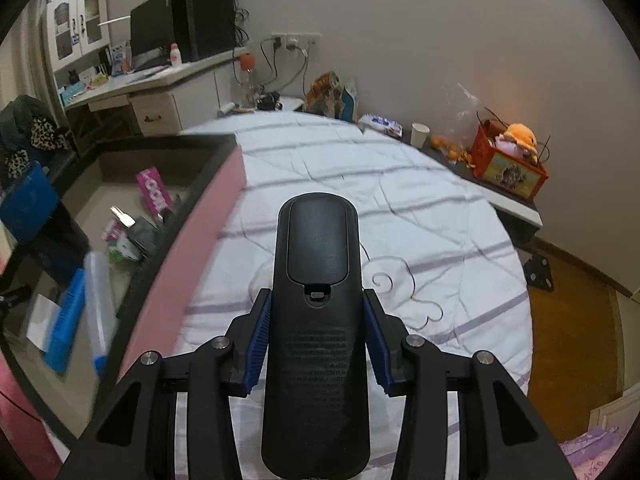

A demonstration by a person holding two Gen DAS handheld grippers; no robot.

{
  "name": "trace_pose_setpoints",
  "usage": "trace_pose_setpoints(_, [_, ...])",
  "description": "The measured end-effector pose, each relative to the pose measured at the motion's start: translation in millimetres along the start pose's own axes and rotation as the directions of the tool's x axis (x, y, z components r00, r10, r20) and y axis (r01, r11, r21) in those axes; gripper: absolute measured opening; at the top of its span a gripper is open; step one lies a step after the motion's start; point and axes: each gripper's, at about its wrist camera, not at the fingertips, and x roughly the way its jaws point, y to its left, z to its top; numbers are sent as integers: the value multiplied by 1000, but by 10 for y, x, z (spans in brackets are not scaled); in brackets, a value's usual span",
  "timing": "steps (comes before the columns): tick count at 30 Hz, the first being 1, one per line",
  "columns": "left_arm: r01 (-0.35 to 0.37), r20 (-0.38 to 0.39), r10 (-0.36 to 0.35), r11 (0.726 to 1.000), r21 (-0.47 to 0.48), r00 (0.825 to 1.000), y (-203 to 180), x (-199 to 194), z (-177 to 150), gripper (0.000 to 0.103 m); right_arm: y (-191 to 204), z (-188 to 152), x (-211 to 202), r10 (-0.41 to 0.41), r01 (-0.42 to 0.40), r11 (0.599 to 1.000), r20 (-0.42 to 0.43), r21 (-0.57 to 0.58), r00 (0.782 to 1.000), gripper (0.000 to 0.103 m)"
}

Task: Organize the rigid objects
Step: 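Carry the remote with the right tool into the tray and lower it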

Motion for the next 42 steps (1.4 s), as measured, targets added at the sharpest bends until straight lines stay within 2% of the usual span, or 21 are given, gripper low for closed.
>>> trace_pose_setpoints(8, [0,0,0,1000,-1,1000,1,-1,-1,28,300,235,-348,42,-36,997,90,-66,995,44])
trace_pose_setpoints(15, [1,0,-1,1000,0,1000,3,0,-2,28,838,430,-449,130,-111,979,104,-168,986,45])
trace_pose_setpoints(18, [3,2,-3,1000,-1,1000,11,0,1,28,1048,391,-369,160,-143,969,70,-200,985,45])
trace_pose_setpoints(21, [7,4,-7,1000,-2,1000,18,-10,1,29,1201,286,-232,217,-210,957,14,-201,976,45])
trace_pose_setpoints(25, [12,7,-12,1000,-4,1000,16,-15,-3,29,1285,125,-90,293,-297,940,-52,-169,955,45])
trace_pose_setpoints(29, [17,9,-17,1000,-5,1000,27,-21,-10,30,1349,12,-61,331,-342,925,-94,-166,939,45])
trace_pose_setpoints(42, [18,10,-18,1000,-5,1000,32,-23,-13,30,1534,-150,216,325,-371,907,-228,-200,918,45])
